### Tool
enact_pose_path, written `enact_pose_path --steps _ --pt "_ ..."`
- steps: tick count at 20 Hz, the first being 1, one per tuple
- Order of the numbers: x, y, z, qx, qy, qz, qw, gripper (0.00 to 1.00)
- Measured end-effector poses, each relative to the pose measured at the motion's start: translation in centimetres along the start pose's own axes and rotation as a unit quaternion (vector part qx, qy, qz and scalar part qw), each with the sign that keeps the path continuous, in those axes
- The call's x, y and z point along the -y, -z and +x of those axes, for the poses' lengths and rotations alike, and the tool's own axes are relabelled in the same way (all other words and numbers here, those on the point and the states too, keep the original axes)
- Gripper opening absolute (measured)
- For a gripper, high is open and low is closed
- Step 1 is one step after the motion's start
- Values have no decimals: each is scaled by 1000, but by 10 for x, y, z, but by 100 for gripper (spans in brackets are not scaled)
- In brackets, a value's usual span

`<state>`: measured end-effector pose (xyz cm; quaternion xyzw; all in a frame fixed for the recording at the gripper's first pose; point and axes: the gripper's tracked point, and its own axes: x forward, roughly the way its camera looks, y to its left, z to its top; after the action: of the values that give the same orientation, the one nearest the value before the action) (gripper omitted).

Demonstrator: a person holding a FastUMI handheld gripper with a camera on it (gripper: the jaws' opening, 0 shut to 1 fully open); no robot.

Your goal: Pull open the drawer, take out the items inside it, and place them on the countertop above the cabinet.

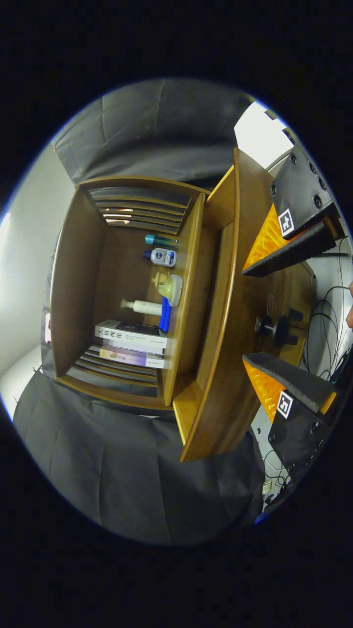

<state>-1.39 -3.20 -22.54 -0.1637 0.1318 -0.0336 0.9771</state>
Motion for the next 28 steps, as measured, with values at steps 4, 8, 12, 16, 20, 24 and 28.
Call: enact_pose_path --steps 4,8,12,16,20,24,28 --pt "6 5 8 2 8 -16 1000 98" --pt "4 7 17 6 15 -12 1000 98" --pt "3 9 19 4 23 -18 1000 98" --pt "6 6 25 5 31 5 1000 98" --pt "13 -3 43 16 49 5 999 98" --pt "12 -6 57 14 53 8 998 100" --pt "13 -9 79 11 57 12 998 100"
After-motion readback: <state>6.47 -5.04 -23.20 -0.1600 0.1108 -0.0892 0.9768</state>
